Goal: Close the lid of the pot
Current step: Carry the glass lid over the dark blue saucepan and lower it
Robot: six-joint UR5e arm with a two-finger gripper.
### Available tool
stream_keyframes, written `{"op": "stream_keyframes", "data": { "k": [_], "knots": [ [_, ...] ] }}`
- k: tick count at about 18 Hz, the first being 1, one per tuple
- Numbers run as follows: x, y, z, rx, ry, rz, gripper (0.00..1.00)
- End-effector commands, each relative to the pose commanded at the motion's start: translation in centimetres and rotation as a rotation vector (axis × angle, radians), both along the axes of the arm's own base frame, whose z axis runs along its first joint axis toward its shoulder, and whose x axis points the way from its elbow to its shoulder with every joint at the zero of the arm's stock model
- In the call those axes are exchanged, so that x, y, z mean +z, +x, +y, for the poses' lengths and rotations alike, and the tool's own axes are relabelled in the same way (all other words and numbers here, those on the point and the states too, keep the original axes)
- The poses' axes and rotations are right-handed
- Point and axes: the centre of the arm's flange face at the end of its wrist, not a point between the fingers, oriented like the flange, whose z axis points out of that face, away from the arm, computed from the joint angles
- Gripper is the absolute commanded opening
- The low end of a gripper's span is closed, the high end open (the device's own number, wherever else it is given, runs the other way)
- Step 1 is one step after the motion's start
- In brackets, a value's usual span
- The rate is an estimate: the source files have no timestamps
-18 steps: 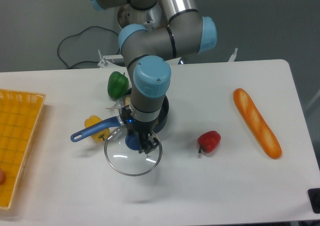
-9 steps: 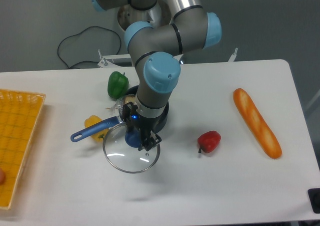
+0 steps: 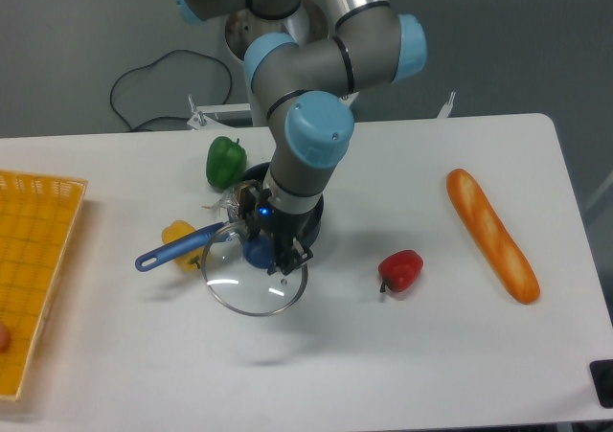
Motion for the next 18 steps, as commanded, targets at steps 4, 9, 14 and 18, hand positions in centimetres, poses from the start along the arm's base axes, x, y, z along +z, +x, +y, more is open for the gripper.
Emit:
{"op": "stream_keyframes", "data": {
  "k": [4,9,14,18],
  "knots": [
    [-0.1,-0.3,-0.8,0.018,0.012,-0.039,0.45],
    [-0.8,0.5,-3.3,-0.041,0.0,-0.074,0.45],
    [0.2,0.6,-4.4,-0.044,0.018,-0.11,0.45],
    [0.2,1.4,-4.9,-0.045,-0.001,-0.139,0.45]
  ]
}}
